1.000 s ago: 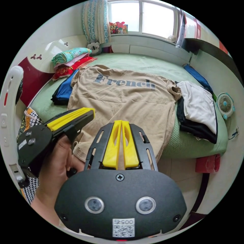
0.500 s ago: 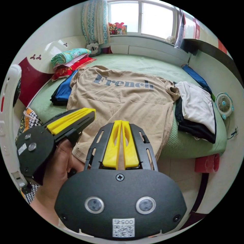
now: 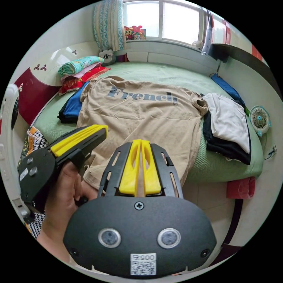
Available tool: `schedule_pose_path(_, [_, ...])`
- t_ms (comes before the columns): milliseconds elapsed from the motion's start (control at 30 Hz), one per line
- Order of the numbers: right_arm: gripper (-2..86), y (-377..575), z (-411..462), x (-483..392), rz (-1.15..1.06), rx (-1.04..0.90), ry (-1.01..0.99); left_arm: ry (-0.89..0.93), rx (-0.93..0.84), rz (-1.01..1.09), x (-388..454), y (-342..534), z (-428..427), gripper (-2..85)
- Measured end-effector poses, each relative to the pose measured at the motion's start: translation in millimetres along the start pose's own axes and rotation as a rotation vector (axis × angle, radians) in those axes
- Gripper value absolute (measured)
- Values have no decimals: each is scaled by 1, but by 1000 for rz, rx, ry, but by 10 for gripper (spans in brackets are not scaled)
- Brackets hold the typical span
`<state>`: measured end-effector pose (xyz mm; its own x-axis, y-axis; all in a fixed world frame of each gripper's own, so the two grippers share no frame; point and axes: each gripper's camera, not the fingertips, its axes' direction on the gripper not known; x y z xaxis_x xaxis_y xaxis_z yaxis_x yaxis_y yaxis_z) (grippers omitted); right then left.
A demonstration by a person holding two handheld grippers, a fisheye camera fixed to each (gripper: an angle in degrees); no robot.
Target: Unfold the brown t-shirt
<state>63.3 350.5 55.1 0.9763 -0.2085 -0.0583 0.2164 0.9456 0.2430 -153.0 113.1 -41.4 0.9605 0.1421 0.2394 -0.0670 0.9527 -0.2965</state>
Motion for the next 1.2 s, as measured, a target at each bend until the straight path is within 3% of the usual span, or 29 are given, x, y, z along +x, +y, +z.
schedule_pose_path(1200, [-10,5,-5,-7,-38,-7,0,-44,20,39,18,4,-4,-7])
